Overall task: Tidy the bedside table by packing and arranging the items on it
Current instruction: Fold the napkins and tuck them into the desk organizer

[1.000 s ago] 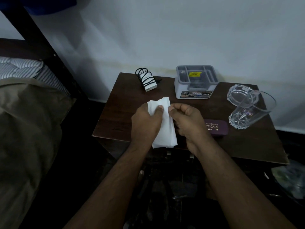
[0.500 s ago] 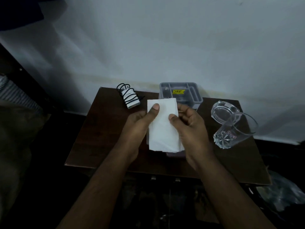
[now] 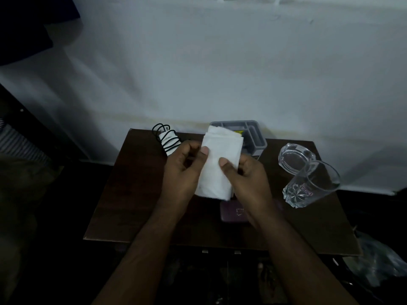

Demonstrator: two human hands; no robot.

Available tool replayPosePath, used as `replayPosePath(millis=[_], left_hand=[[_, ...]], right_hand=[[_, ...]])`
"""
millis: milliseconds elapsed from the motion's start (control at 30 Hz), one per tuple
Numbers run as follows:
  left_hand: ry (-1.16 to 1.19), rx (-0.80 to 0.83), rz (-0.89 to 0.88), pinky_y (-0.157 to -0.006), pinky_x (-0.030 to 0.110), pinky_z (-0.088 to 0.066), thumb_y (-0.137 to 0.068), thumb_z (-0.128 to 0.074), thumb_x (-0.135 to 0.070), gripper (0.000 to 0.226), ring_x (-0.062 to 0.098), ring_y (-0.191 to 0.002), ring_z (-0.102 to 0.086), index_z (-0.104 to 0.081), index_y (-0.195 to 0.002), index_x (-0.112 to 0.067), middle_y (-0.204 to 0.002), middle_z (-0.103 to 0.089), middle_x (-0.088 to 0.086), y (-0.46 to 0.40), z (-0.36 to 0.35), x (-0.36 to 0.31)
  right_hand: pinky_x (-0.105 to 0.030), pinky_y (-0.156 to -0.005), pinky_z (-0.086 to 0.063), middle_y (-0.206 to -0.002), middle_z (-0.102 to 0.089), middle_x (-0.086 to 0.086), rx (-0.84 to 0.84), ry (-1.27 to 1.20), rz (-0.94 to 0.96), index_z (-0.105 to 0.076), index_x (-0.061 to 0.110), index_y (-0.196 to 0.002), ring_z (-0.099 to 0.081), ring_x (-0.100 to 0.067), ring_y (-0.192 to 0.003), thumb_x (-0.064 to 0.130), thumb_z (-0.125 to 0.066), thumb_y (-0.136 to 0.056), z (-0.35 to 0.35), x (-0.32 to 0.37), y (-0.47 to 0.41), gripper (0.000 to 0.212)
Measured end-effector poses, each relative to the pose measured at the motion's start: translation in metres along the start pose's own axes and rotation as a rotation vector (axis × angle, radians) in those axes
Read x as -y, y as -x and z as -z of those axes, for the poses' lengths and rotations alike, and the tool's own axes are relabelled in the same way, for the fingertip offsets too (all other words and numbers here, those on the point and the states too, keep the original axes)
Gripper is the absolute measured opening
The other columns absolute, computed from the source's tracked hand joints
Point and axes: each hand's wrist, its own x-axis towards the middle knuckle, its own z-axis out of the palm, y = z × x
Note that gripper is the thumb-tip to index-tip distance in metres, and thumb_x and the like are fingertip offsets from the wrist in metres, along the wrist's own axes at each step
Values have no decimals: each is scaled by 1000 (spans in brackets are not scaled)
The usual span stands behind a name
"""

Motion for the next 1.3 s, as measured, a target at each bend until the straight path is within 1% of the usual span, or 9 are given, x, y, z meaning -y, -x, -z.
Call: replayPosePath(millis=[167,367,467,600,700,867,1100,1233,1300], left_hand=[[98,-71,24,-83,41,-53,-103,-58,-26,17,30,-93,-69,-68,-105,-12,-103,-75,15,-10,-14,2],[189,-2,-27,-97,41,-55,-105,-41,-38,48,26,-107,-72,-74,-109,-3,-108,-77,11,-4,-40,-2],[240,117,-23,-108,47,-48,-102,-32,-53,63,24,-120,-67,-73,-120,-9,-121,-75,8,-3,-42,-1],[519,149,110,-107,33,-48,-99,-25,-52,64,22,-130,-61,-63,-134,-12,-134,-68,13,-14,-37,-10],[589,220,108,-122,50,-30,-99,-22,-51,71,34,-139,-51,-45,-151,-8,-143,-59,23,-26,-29,-14],[509,274,93,-125,46,-26,-97,-11,-63,83,27,-142,-50,-41,-153,-11,-146,-57,19,-40,-29,-7],[460,302,71,-112,22,-43,-67,-44,-90,116,21,-146,-44,-39,-155,-14,-152,-53,13,-46,-30,-11],[354,224,48,-119,36,-36,-89,-17,-81,94,21,-142,-50,-44,-151,-15,-145,-60,11,-50,-30,-1],[328,184,80,-112,28,-44,-95,-12,-70,83,20,-141,-51,-44,-150,-17,-142,-62,12,-49,-35,1]], right_hand=[[-45,-89,-59,-107,-72,9,-412,-31,132,-64,19,-114,-70,-10,-102,25,-63,-100,9,14,-11,15],[-31,-99,-53,-117,-67,17,-514,-139,197,-54,40,-114,-65,-3,-113,30,-59,-102,-2,18,-16,16],[-39,-93,-55,-109,-67,4,-488,-30,330,-53,23,-111,-67,-14,-106,28,-60,-101,-16,23,-15,13],[-48,-84,-54,-102,-66,-5,-328,46,421,-51,19,-108,-66,-22,-97,18,-60,-98,-27,24,-19,14],[-38,-89,-54,-109,-65,-2,-235,42,454,-46,33,-113,-65,-13,-103,15,-56,-102,-21,25,-32,24],[-21,-94,-50,-118,-65,17,-188,-163,375,-47,40,-122,-65,1,-114,16,-52,-105,-12,23,-52,30],[-29,-102,-50,-123,-61,24,-207,-156,326,-45,48,-122,-61,4,-118,23,-54,-102,-26,16,-68,34],[-30,-95,-55,-118,-62,15,-209,-55,307,-40,47,-120,-65,-2,-111,19,-53,-104,-23,12,-73,34],[-28,-81,-58,-101,-60,14,-244,52,318,-39,34,-113,-64,-3,-92,18,-54,-103,-22,11,-75,24]])
